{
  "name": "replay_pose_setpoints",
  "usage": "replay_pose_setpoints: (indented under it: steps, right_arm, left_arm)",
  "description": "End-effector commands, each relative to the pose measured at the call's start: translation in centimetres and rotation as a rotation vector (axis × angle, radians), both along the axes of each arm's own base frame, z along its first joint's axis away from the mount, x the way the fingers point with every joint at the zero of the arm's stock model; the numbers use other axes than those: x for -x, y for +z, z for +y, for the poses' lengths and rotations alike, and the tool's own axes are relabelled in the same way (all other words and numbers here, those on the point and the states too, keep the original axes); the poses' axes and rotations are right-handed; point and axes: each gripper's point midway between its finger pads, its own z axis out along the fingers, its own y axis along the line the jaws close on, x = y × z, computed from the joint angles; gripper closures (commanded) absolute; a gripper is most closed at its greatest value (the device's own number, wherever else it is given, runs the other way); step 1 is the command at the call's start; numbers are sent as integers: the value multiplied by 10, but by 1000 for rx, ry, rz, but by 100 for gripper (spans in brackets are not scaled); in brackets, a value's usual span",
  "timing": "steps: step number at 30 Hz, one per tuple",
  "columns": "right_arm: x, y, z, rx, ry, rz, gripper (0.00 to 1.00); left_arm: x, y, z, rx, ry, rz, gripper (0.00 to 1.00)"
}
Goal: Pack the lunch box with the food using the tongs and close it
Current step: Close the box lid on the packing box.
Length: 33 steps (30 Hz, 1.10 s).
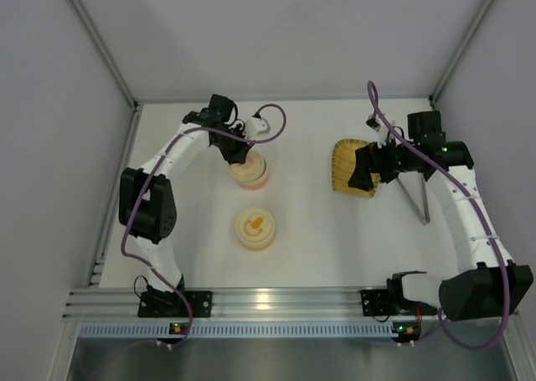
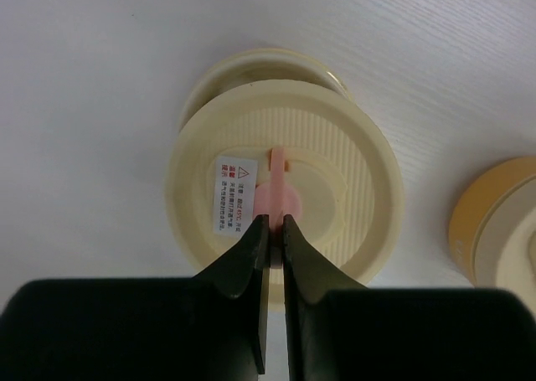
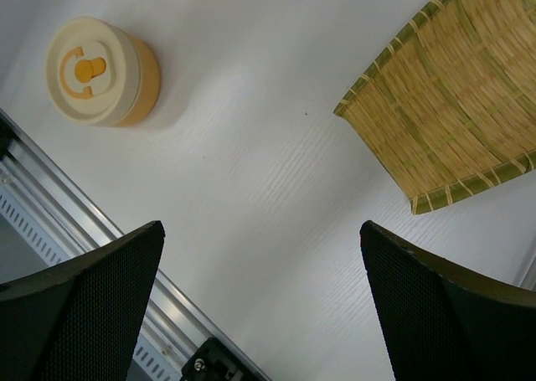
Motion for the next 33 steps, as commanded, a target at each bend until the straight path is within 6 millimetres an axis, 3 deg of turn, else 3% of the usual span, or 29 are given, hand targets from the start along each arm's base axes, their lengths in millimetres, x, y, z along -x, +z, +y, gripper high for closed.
replay_pose_setpoints:
  steps: [1, 8, 14, 33]
  right_arm:
    - [-1, 12, -2, -17, -7, -51, 1]
    - [-2, 12, -2, -18, -11, -51, 1]
    - [-2, 10, -2, -16, -14, -48, 1]
    - [-3, 7, -2, -20, -17, -38, 1]
  left_arm:
    - [-2, 16, 3, 45, 144, -52, 100]
    - [-18, 2, 7, 74, 366, -32, 100]
    - [-32, 2, 9, 111, 482, -83, 100]
    - [-20, 6, -9, 152, 467, -61, 100]
